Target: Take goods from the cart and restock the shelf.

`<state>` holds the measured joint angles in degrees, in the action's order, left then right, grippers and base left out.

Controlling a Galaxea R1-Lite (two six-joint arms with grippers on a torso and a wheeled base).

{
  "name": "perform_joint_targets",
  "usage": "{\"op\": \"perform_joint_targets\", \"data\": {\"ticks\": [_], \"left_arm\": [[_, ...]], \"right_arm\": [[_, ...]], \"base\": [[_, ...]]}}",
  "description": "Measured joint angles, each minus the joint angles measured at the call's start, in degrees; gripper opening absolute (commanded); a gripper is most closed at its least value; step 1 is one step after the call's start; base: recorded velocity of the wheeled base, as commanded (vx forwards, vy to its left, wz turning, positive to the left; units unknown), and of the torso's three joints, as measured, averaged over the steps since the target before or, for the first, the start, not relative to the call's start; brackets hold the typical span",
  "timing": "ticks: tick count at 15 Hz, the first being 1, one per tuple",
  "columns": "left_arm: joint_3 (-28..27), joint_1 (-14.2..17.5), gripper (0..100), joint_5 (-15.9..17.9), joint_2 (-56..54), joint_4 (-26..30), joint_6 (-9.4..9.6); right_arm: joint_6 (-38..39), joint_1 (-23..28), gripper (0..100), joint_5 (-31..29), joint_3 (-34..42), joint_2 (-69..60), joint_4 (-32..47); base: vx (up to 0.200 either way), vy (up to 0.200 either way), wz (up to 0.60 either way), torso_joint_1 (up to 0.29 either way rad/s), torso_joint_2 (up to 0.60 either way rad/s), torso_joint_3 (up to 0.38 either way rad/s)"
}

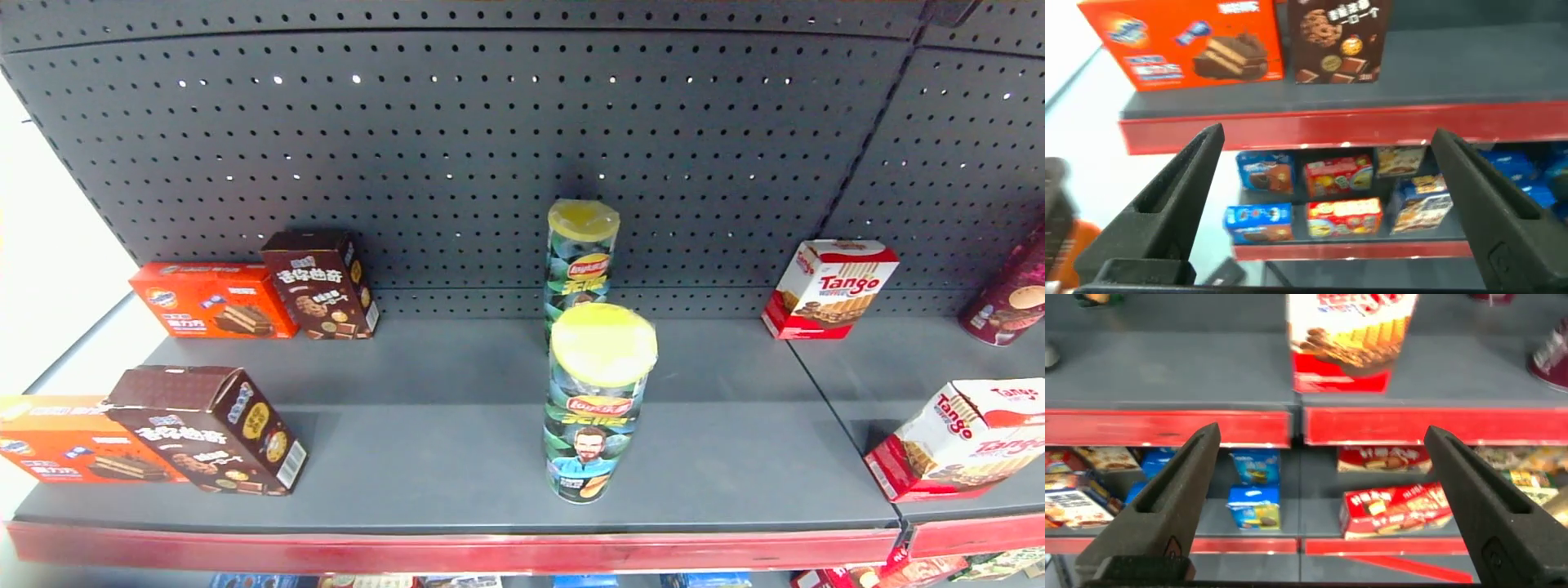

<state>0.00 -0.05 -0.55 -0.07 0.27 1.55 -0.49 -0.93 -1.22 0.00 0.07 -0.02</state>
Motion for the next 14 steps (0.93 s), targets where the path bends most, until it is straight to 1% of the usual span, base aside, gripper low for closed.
{"op": "perform_joint_targets", "data": {"ticks": [1, 6, 14], "left_arm": [[0.0, 0.1, 100, 0.0, 0.0, -0.2, -0.46], [0.0, 0.0, 100, 0.0, 0.0, -0.1, -0.38], [0.0, 0.0, 100, -0.6, 0.0, -0.2, -0.87]], "right_arm": [[0.0, -0.1, 100, 0.0, 0.0, 0.0, 0.0], [0.0, 0.0, 100, 0.0, 0.0, 0.0, 0.0], [0.0, 0.0, 100, 0.0, 0.0, 0.0, -0.1]], "base": [[0.000, 0.000, 0.00, 0.000, 0.00, 0.000], [0.000, 0.000, 0.00, 0.000, 0.00, 0.000], [0.000, 0.000, 0.00, 0.000, 0.00, 0.000]]}}
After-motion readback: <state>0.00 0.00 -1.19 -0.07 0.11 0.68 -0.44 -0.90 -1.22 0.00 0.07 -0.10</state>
